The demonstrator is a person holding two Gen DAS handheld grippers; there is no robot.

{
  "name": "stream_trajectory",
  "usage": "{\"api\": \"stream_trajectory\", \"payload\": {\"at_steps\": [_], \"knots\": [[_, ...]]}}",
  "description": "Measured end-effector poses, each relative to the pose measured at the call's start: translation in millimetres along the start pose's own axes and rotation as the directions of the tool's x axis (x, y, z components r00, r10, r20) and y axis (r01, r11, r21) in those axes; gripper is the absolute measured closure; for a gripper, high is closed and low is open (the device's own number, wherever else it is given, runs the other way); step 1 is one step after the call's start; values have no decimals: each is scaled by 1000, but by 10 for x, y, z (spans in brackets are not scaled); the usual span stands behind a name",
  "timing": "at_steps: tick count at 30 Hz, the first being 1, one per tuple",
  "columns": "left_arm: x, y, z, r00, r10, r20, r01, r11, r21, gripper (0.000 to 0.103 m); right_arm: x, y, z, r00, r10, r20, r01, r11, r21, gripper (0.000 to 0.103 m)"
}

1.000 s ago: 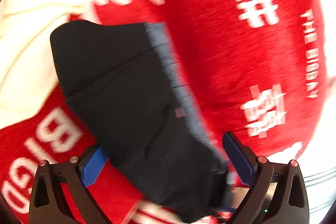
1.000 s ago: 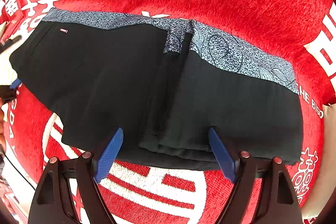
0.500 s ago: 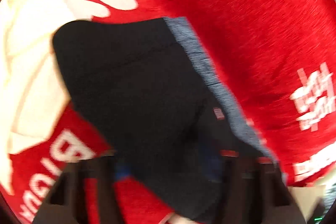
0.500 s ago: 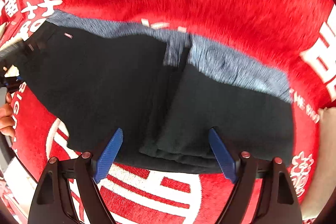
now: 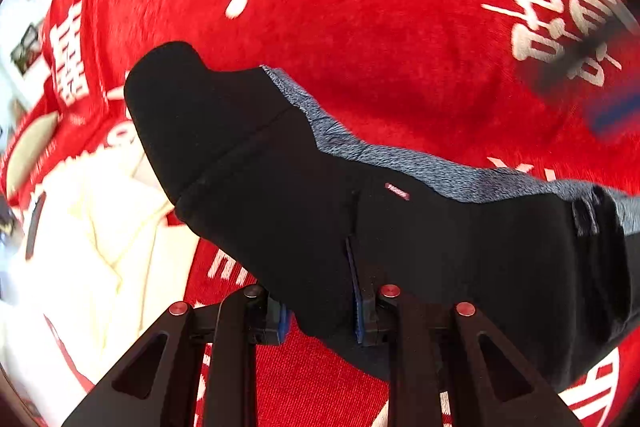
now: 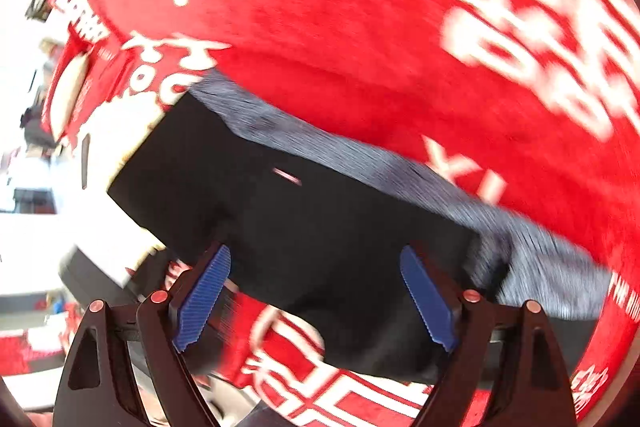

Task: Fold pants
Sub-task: 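Grasp the trousers' other end with the left gripper and lift it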

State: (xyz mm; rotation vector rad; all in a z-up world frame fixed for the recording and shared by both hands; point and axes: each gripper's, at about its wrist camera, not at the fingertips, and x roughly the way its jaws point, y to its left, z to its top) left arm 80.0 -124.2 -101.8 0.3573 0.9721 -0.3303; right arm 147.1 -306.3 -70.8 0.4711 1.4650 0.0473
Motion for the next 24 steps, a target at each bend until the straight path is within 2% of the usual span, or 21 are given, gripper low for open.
{"api": "stream_trajectory", "payload": {"at_steps": [3, 6, 9, 11, 14, 17, 18, 19, 20, 24], "knots": [[-52, -63, 13, 1000, 11, 21, -11, 999, 35, 79, 64, 365, 337, 997, 57, -59, -60, 997, -48, 2], [-81, -114, 51, 999, 20, 29, -21, 999, 48, 79, 228, 771, 627, 987, 67, -144, -81, 992, -94, 0], [-141, -146, 51, 999, 26, 38, -28, 998, 60, 79, 463, 1133, 811, 974, -18, -225, -22, 984, -175, 0], [-147, -197, 35, 998, 30, 47, -34, 997, 73, 79, 669, 1311, 865, 959, -114, -261, 51, 970, -236, 0], [-192, -253, 0, 997, 36, 68, -43, 994, 100, 79, 909, 1399, 859, 930, -201, -308, 109, 950, -291, 0], [-217, -268, -27, 996, 38, 79, -47, 992, 114, 79, 1060, 1371, 852, 907, -282, -313, 178, 930, -322, 1], [-225, -278, -30, 996, 39, 82, -48, 992, 120, 79, 1085, 1329, 838, 903, -296, -310, 191, 926, -326, 15], [-225, -284, -29, 996, 35, 79, -45, 992, 122, 79, 1068, 1273, 829, 906, -290, -308, 187, 928, -321, 57], [-225, -286, -28, 997, 31, 77, -40, 992, 122, 79, 1042, 1210, 815, 915, -251, -315, 157, 943, -295, 74], [-309, -351, 28, 996, 13, 93, -26, 989, 143, 79, 818, 997, 778, 950, -180, -256, 113, 960, -256, 75]]}}
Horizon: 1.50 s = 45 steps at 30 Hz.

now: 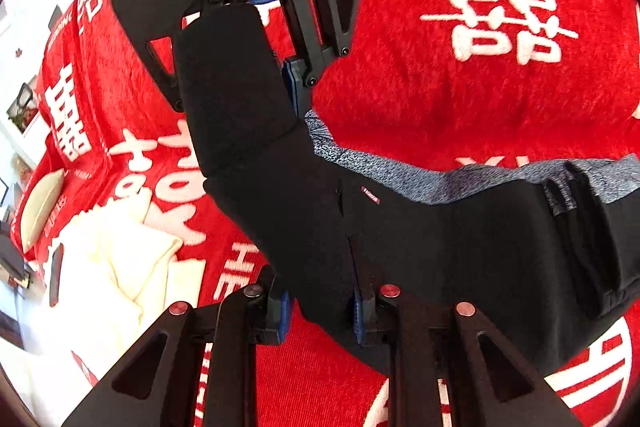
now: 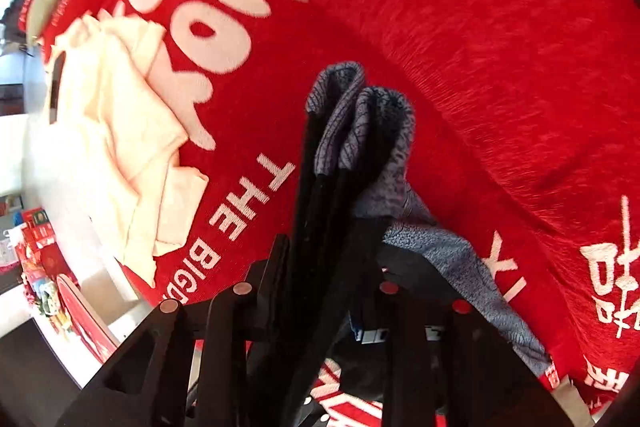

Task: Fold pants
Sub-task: 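Grasp the trousers' other end with the left gripper and lift it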

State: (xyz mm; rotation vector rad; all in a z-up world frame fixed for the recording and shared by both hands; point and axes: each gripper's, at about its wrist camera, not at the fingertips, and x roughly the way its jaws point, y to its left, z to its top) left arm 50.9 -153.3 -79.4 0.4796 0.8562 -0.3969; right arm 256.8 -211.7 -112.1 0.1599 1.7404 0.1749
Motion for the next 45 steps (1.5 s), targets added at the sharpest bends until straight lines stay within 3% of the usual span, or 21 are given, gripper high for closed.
{"api": "stream_trajectory", "payload": {"at_steps": [6, 13, 15, 18, 19, 23, 30, 36, 39, 42, 45], "knots": [[-248, -116, 113, 999, -26, 37, 25, 999, 47, 79, -355, -243, -261, 989, 90, 120, -95, 995, 39, 75], [-540, -335, 213, 995, -95, 40, 91, 992, 92, 79, -766, -643, -808, 941, 197, 274, -219, 975, 50, 75], [-631, -424, 252, 993, -111, 46, 106, 989, 104, 79, -877, -764, -978, 922, 226, 314, -252, 967, 45, 75], [-772, -606, 321, 989, -137, 54, 129, 983, 134, 79, -1050, -983, -1249, 876, 290, 386, -334, 941, 50, 81], [-804, -648, 337, 988, -142, 56, 133, 981, 141, 79, -1120, -1091, -1365, 851, 320, 417, -375, 925, 54, 81], [-963, -1012, 382, 980, -185, 70, 167, 964, 206, 79, -1214, -1420, -1728, 798, 359, 484, -445, 893, 71, 84], [-1186, -1667, 342, 972, -225, 70, 191, 927, 324, 79, -1225, -2023, -2400, 744, 372, 555, -510, 853, 112, 85], [-1362, -2324, 292, 958, -281, 58, 229, 870, 437, 79, -1109, -2671, -3033, 682, 367, 632, -593, 784, 184, 86], [-1340, -2644, 205, 953, -301, 34, 246, 836, 490, 79, -955, -2959, -3306, 674, 349, 652, -613, 756, 229, 86], [-1241, -2982, 30, 960, -281, 7, 229, 797, 558, 79, -657, -3244, -3522, 686, 328, 649, -617, 736, 280, 85], [-1060, -3167, -161, 970, -239, -45, 217, 770, 601, 79, -273, -3477, -3640, 685, 330, 649, -651, 676, 344, 85]]}}
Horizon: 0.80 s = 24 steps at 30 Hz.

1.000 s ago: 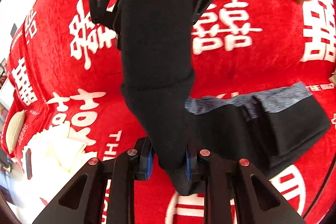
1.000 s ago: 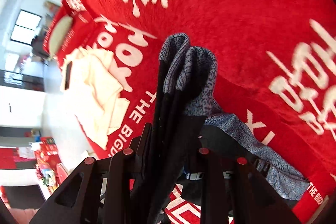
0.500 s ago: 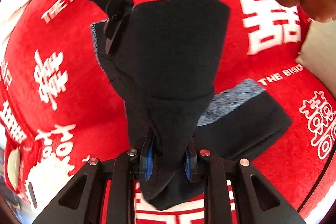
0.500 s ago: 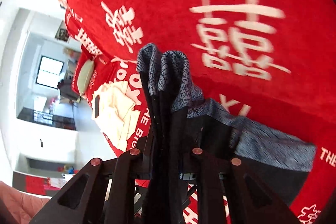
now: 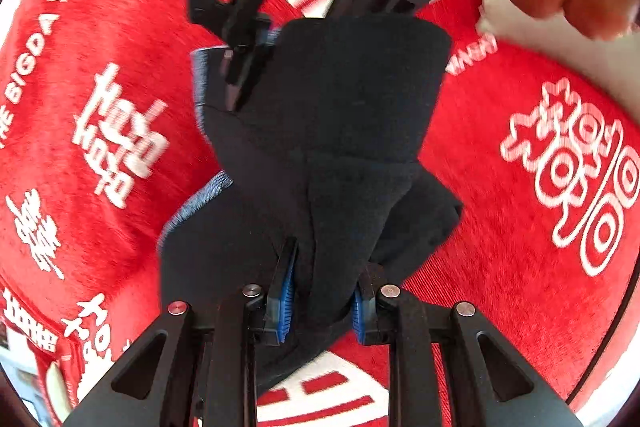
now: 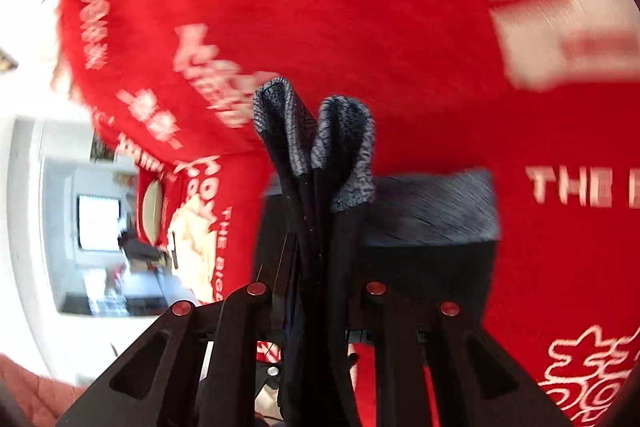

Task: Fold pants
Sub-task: 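Grasp the trousers' other end with the left gripper and lift it, then fold the held end over onto the bundle with the left gripper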

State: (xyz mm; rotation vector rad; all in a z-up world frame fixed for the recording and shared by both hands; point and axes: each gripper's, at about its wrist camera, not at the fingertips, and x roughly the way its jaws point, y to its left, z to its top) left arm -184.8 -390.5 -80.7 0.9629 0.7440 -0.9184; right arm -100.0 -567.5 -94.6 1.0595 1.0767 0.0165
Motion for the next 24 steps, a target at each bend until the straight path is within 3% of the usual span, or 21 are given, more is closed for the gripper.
{"api": "stream_trajectory", "payload": {"at_steps": [4, 9, 12, 13, 15, 20, 24], "knots": [[140, -79, -136, 999, 43, -23, -42, 997, 62, 79, 220, -571, -150, 997, 70, 36, -75, 983, 165, 85], [202, -139, -228, 997, 70, -24, -66, 988, 137, 76, 354, -836, -309, 992, 108, 72, -123, 959, 254, 84], [170, -132, -213, 997, 67, -26, -63, 988, 143, 68, 350, -819, -331, 995, 64, 81, -82, 966, 245, 79], [148, -102, -212, 998, 62, -28, -57, 989, 137, 48, 335, -753, -310, 997, 31, 76, -48, 974, 223, 75], [58, -34, -232, 998, 69, -11, -68, 991, 114, 28, 341, -688, -295, 998, -17, 68, 4, 981, 192, 74], [-214, 259, -332, 1000, -16, 9, 15, 998, 66, 28, 389, -555, -239, 995, -74, 60, 63, 983, 171, 70], [-311, 664, -343, 998, 44, 45, -44, 999, -19, 28, 395, -475, -269, 989, -136, 59, 127, 984, 129, 70]]}}
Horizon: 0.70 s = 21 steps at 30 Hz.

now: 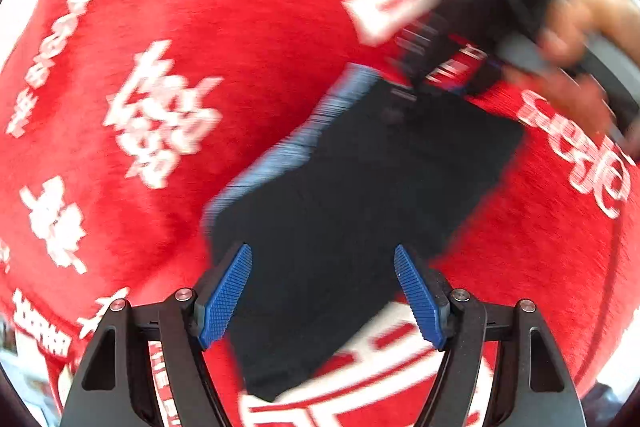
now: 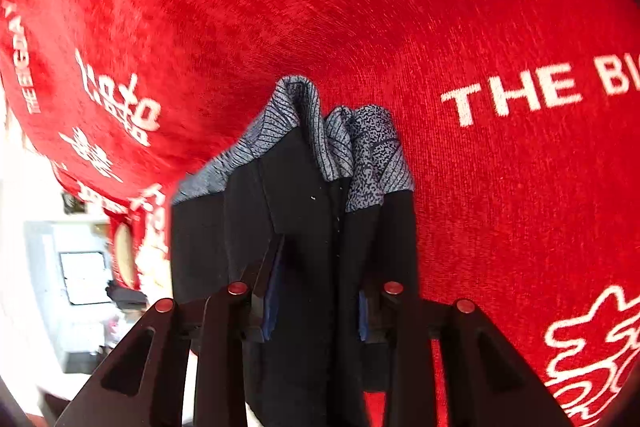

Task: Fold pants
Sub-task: 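Fold the held end over onto the bundle with the left gripper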

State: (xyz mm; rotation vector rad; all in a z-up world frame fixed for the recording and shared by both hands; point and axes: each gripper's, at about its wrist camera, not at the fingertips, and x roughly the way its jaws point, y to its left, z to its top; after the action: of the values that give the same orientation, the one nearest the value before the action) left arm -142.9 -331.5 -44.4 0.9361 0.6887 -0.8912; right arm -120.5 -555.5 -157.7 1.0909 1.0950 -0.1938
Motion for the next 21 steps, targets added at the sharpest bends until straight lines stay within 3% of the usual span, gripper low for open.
{"api": "stream_trajectory", "payload": {"at_steps": [3, 7, 10, 13, 14, 17, 20, 21], "knots": [[154, 524, 61, 999, 36, -20, -38, 988, -147, 28, 88, 92, -33, 999, -44, 7, 44, 999, -24, 69], [643, 1184, 74, 992, 5, -126, -49, 938, -343, 28, 1, 205, -16, 992, -120, 31, 121, 992, -43, 67], [1149, 1685, 38, 978, -98, -187, -11, 861, -508, 28, -157, 318, 67, 984, -153, 87, 162, 981, -105, 66], [1584, 1917, -41, 939, -269, -215, 76, 771, -632, 28, -189, 361, 243, 983, -146, 108, 157, 982, -107, 64], [1727, 1991, -91, 922, -331, -200, 109, 719, -687, 28, -187, 363, 300, 983, -141, 117, 154, 983, -102, 64], [1904, 2061, -156, 896, -401, -190, 134, 653, -745, 28, -163, 356, 480, 983, -113, 142, 125, 989, -77, 64], [1977, 2037, -188, 887, -421, -190, 147, 648, -748, 28, -40, 346, 606, 991, -88, 97, 95, 993, -74, 64], [1997, 2034, -193, 886, -422, -194, 146, 649, -746, 28, 24, 336, 631, 994, -88, 69, 93, 993, -70, 70]]}}
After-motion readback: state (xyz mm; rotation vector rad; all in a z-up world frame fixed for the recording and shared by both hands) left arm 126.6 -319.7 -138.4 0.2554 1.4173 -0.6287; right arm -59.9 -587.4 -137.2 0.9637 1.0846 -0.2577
